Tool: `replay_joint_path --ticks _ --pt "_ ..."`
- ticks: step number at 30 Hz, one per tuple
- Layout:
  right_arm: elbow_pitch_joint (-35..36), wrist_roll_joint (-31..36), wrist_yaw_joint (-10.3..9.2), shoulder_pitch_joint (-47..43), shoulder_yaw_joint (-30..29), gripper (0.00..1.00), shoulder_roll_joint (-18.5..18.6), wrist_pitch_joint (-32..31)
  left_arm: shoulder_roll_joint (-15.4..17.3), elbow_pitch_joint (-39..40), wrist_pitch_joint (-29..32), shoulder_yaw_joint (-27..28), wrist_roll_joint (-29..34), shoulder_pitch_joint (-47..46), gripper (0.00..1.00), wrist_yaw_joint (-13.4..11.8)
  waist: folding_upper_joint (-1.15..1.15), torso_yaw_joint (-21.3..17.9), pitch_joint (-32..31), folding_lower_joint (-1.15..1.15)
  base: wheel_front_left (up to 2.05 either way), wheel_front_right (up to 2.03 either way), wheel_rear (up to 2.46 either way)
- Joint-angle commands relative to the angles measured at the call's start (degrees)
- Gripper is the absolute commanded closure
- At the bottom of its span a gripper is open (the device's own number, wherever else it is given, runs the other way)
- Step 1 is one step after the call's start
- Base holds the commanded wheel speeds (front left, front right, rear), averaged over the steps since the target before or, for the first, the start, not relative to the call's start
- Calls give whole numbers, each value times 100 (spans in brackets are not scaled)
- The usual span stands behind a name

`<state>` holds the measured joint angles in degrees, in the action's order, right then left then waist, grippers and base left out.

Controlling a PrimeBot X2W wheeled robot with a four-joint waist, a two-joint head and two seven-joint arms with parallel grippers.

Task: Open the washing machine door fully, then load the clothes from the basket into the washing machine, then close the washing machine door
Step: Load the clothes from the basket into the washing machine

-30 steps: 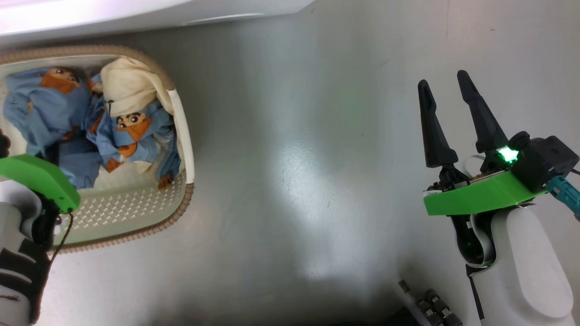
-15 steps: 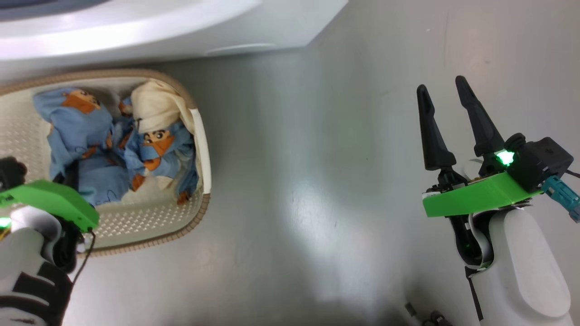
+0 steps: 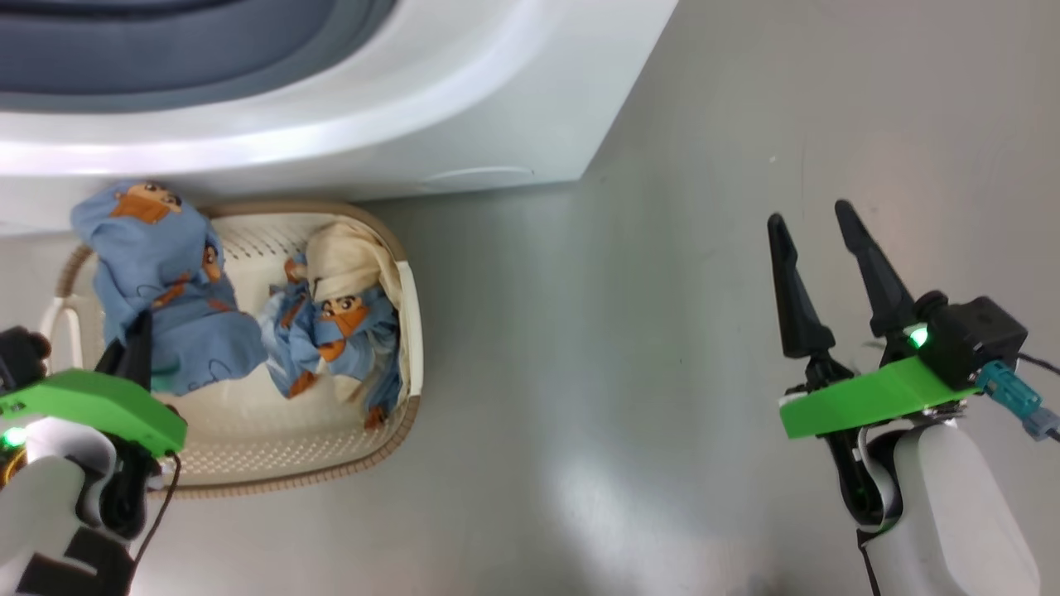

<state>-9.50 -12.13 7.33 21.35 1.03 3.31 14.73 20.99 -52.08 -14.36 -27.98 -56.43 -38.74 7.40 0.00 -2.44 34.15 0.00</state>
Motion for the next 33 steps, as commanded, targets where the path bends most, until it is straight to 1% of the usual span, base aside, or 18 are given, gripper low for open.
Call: replay_joint_path --ticks 1,9,16,23,27,28,33 --pt "88 58 16 -223 109 0 -43 27 307 202 -62 286 118 229 100 9 0 90 -324 0 0 0 0" --pt "39 59 16 -446 49 0 -43 27 290 1219 -63 866 592 856 100 9 0 137 -725 0 0 0 0" --pt "0 7 16 -649 -1 0 -43 27 158 2173 -63 1500 1064 1509 100 9 0 115 -1070 0 0 0 0" --pt "-11 -25 16 -862 -97 0 -25 27 -65 3018 -63 1973 1623 2203 100 9 0 64 -1381 0 0 0 0" --pt "2 -53 16 -991 -169 0 -7 27 -256 3496 -63 2291 1982 2621 100 9 0 37 -1529 0 0 0 0" --pt "2 -53 16 -991 -169 0 -7 27 -256 3496 -63 2291 1982 2621 100 9 0 37 -1529 0 0 0 0" --pt "12 -63 16 -1127 -215 0 10 27 -561 4062 -63 2626 2356 3146 100 9 0 17 -1653 0 0 0 0"
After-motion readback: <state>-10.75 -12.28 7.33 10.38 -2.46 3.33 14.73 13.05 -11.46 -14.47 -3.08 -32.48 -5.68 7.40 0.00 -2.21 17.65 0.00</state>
